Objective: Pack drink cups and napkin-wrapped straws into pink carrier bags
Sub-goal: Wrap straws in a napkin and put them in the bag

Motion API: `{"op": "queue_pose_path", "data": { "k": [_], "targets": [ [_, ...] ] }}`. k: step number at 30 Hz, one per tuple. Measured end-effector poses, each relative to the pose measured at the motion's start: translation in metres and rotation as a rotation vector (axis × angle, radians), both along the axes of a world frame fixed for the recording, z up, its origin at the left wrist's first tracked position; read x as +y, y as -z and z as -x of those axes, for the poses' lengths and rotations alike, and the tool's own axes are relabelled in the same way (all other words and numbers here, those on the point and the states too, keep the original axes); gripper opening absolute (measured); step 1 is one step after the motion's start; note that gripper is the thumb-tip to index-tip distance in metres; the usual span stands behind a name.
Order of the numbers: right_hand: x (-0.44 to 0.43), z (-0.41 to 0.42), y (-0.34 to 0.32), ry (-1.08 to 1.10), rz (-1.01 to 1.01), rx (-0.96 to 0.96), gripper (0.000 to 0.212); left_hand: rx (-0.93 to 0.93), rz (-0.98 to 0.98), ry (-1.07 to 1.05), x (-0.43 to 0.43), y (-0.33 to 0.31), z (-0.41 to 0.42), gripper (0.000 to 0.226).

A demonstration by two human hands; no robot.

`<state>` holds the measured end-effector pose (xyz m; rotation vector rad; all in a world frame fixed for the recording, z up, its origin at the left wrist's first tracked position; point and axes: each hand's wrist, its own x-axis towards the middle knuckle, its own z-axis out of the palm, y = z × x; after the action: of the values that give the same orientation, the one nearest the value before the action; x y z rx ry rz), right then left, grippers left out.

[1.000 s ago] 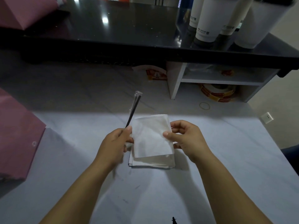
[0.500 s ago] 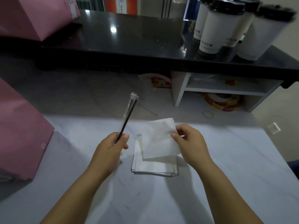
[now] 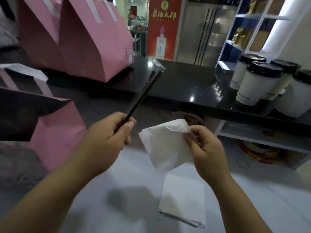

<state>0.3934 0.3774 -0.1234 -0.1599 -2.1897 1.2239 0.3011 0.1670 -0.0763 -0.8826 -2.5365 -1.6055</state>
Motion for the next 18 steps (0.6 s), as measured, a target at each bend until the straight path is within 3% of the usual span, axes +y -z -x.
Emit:
{"op": "queue_pose_path", "data": {
  "k": [9,18],
  "targets": [
    [-0.059,0.055,-0.069,-0.092,-0.034,0.195,0.016,0.327,0.071,-0.106,-0.074,-0.079,0.036,0.023],
    [-0.16,0.118,-0.117,-0.19,-0.044,0.292,0.015,0.287,0.156,-0.178,-0.187,-0.089,0.107,0.029]
  ]
}}
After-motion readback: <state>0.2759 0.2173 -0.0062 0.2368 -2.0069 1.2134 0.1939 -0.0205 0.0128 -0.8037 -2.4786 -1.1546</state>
